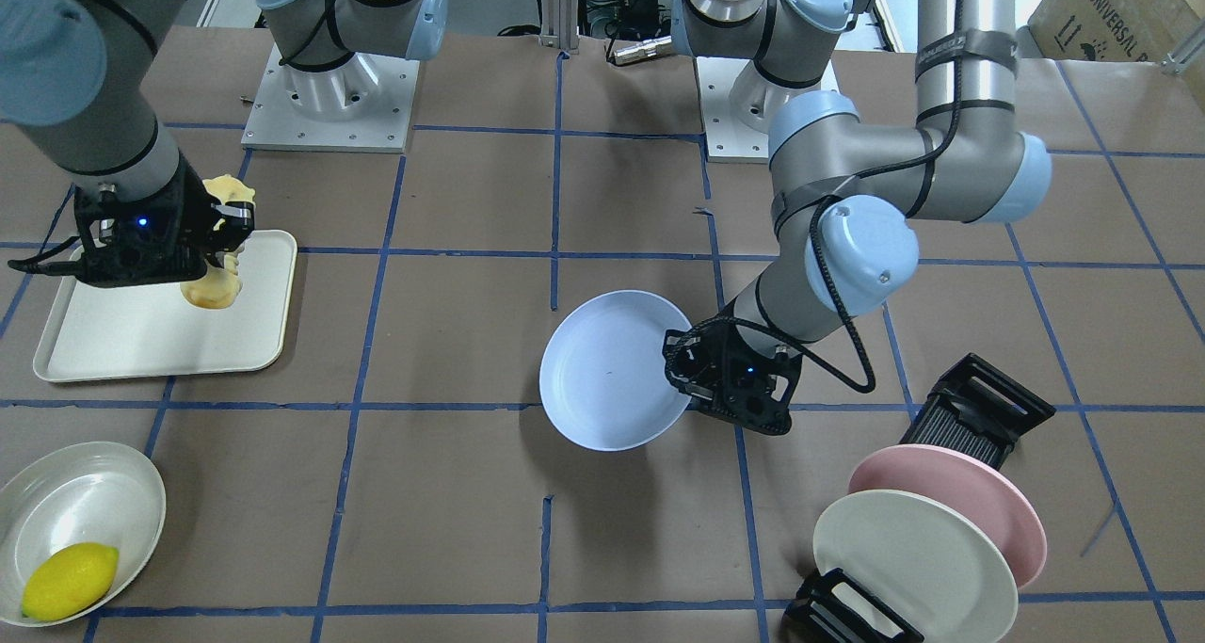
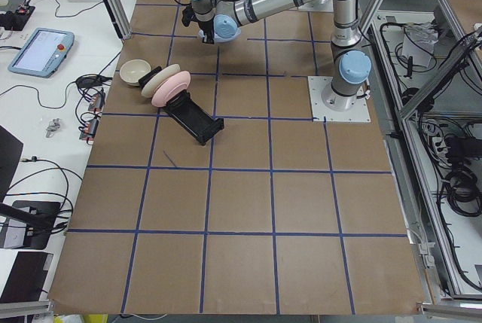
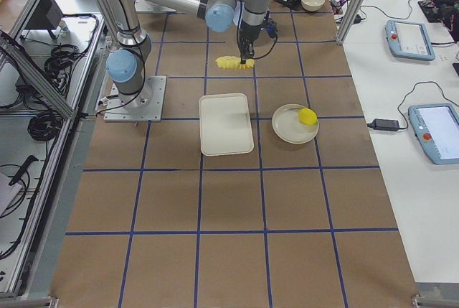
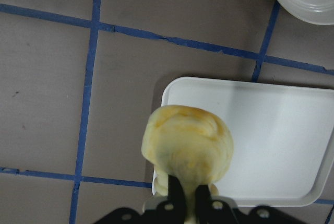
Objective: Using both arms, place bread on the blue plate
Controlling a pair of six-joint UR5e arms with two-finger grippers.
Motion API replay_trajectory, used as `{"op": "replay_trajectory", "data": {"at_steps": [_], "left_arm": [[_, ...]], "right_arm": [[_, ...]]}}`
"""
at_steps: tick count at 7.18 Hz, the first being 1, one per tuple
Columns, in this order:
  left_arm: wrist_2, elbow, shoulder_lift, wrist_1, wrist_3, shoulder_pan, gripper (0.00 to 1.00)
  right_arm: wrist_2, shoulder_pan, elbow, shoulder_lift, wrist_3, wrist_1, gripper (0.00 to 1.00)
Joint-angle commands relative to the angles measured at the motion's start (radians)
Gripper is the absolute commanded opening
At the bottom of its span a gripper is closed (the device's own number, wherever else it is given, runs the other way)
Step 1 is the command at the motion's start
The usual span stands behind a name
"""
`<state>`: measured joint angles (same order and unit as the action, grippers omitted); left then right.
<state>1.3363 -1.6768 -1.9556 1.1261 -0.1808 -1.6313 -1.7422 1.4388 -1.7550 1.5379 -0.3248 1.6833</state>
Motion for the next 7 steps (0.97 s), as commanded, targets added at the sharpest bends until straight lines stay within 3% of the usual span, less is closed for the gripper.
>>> {"op": "replay_trajectory", "data": {"at_steps": [1, 2, 4, 5, 6, 7], "left_arm": [[-0.069, 0.012, -0.066, -0.087, 0.096, -0.050, 0.00], [-0.084, 0.012, -0.083, -0.123, 0.107, -0.064, 0.01], [-0.117, 0.005, -0.124, -0.193, 0.139, -0.071, 0.04], [-0.109, -0.010, -0.132, -0.250, 0.145, -0.070, 0.71], [-0.109, -0.011, -0.120, -0.262, 0.147, -0.061, 1.00], [-0.092, -0.012, -0.097, -0.237, 0.149, -0.055, 1.00]], "right_arm": [[-0.030, 0.031, 0.008, 0.048, 0.010, -0.024, 0.16], [0.055, 0.064, 0.014, 0.038, 0.021, -0.010, 0.17], [0.078, 0.155, 0.078, -0.011, 0.066, -0.007, 0.17], [0.085, 0.188, 0.125, -0.053, 0.067, -0.007, 0.19], [0.137, 0.210, 0.156, -0.097, 0.078, -0.008, 0.19], [0.144, 0.230, 0.184, -0.110, 0.076, -0.007, 0.22]]}}
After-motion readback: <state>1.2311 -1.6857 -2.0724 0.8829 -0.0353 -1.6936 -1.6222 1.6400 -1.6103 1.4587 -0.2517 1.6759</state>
